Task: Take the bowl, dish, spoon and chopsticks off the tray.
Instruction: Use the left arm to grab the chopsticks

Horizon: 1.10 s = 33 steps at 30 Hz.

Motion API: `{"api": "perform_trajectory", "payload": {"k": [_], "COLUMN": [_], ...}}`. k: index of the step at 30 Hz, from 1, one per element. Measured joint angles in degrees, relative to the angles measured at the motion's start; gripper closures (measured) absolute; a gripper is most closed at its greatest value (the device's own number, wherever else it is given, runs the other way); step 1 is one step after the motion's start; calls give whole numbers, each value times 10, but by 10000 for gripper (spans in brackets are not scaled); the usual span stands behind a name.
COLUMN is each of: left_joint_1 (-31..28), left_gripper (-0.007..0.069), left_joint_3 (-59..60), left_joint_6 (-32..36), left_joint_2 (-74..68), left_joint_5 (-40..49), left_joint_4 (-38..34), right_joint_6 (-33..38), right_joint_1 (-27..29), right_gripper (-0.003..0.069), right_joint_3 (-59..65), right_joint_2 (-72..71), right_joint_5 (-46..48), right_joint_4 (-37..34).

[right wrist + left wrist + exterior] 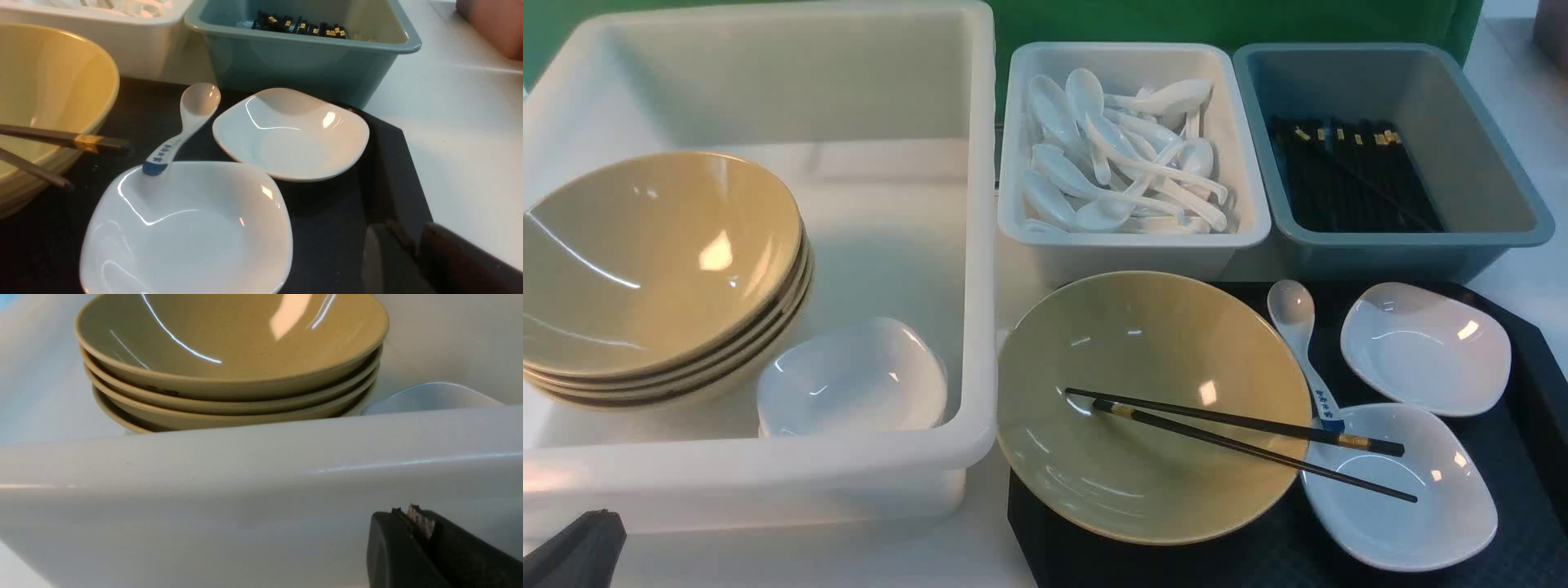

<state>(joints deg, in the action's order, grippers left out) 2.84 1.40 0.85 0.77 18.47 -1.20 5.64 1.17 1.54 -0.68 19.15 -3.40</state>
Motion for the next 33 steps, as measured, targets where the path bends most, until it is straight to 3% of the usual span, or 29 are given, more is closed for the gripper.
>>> {"api": "perform_trajectory", "payload": {"k": [33], "left_joint_1": [0], "left_gripper": [633], "left_joint_3": [0], "left_joint_6": [2], "left_joint_2": [0], "left_joint_5": [0], "left_joint_4": [0], "right_joint_6": [0], "right_joint_1": [0], "right_gripper": [471], "right_joint_3": [0], "right_joint_2": [0], "right_joint_5": [0], "right_joint_4": [0]}}
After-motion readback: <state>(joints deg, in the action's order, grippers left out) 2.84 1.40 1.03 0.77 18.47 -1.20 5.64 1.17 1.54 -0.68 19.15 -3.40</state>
